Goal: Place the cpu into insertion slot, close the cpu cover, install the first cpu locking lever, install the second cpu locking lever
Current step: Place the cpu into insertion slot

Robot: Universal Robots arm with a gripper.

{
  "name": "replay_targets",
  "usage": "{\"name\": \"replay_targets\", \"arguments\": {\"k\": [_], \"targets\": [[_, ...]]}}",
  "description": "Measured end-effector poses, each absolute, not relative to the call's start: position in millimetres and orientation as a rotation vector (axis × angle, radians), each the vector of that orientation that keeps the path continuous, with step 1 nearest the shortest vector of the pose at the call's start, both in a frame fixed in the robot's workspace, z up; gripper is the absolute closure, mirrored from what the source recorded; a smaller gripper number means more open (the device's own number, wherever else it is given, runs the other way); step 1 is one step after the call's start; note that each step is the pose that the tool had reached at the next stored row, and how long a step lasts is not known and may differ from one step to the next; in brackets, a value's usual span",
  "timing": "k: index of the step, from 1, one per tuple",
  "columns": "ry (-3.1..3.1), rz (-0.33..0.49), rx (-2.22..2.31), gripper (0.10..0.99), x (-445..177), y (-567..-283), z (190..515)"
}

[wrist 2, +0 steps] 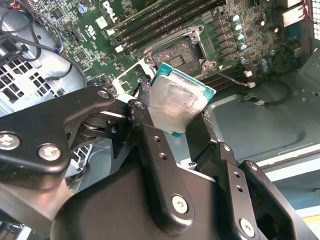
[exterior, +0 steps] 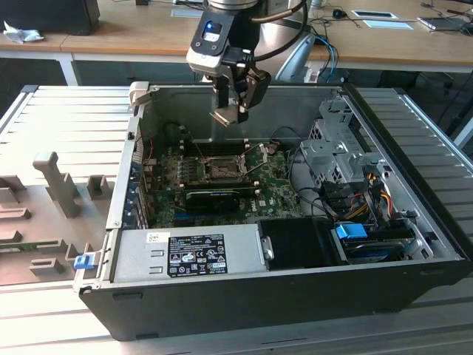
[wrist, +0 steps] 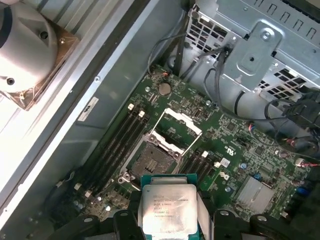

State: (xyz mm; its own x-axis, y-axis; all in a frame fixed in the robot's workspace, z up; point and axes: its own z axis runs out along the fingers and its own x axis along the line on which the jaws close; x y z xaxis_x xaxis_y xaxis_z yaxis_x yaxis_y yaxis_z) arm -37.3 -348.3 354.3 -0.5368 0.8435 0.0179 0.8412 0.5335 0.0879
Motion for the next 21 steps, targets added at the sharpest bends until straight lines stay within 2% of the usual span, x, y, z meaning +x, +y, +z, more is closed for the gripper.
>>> {"name": "replay_targets", "arguments": {"k": [21], "targets": [[2.451,0.125,1.898,0.557,-37.3,-348.2,353.6]]}}
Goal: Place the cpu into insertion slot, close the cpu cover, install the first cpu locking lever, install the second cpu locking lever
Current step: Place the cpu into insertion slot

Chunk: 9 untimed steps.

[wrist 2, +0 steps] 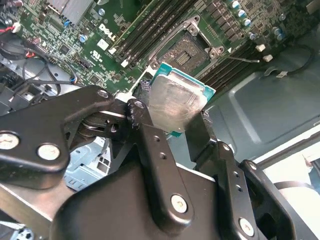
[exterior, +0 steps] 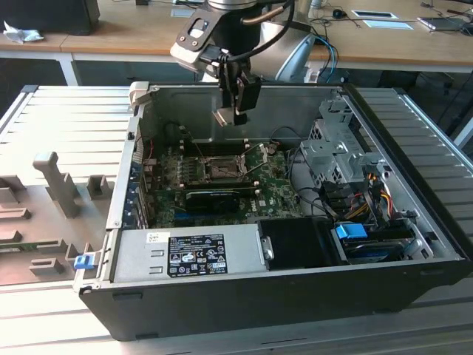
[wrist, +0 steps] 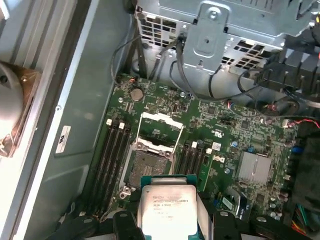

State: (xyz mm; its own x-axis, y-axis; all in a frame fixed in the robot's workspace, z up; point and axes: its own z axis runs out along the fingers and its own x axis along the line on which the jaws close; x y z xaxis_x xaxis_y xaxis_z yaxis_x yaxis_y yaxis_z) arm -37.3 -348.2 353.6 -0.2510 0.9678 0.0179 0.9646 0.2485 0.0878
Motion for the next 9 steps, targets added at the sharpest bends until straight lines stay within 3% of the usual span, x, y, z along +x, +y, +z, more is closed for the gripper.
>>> {"name": "replay_targets", "arguments": {"k": [9], "targets": [[2.361,0.122,2.002,0.557,-37.3,-348.2,353.1]]}}
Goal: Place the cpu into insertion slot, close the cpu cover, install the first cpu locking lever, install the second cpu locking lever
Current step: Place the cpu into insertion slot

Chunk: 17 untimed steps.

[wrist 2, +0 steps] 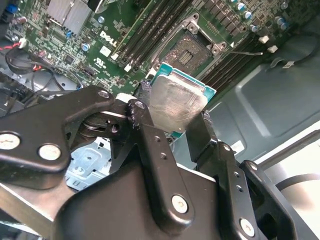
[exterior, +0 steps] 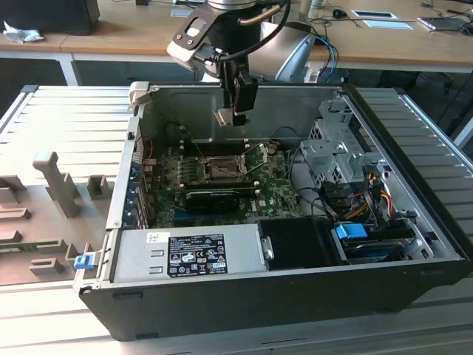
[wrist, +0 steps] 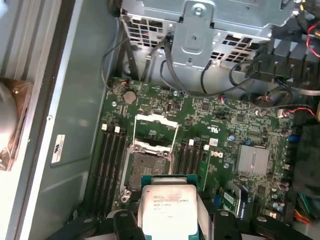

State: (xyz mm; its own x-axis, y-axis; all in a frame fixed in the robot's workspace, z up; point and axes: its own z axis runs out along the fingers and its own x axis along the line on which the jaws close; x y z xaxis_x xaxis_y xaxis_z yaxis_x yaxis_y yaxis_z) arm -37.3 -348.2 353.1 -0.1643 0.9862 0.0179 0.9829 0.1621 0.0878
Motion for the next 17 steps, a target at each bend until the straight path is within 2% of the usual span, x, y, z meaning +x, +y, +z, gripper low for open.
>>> {"name": "replay_targets", "arguments": {"k": [17], "targets": [[2.108,0.113,2.256,0.557,-37.3,-348.2,350.9]]}}
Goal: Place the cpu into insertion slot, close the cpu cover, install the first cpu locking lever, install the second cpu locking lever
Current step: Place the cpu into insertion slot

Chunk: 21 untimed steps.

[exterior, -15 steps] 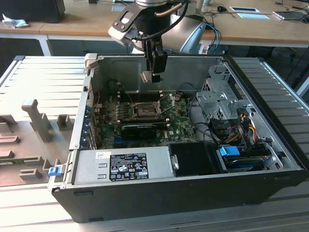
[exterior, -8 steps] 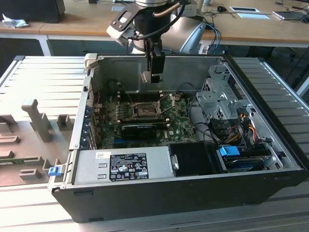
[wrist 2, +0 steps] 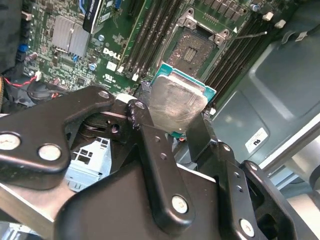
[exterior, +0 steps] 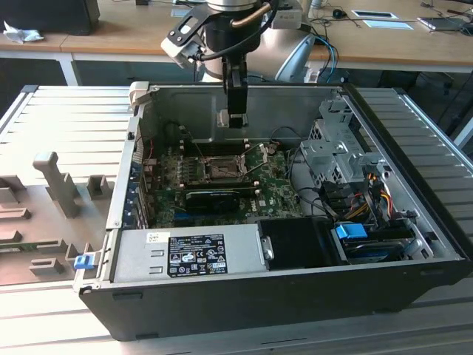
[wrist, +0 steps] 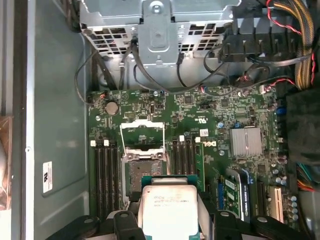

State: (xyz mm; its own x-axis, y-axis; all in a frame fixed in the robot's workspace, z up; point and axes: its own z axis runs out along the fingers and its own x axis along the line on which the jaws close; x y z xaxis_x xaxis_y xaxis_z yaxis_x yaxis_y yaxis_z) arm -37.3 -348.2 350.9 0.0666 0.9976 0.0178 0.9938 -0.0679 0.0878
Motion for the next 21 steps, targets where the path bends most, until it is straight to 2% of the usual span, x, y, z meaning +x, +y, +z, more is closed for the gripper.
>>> {"name": "replay_targets", "arguments": {"k": [11,21], "targets": [[1.908,0.108,2.422,0.557,-37.5,-348.3,349.1],[2.171,0.118,2.201,0.557,-37.4,-348.3,335.5]]}}
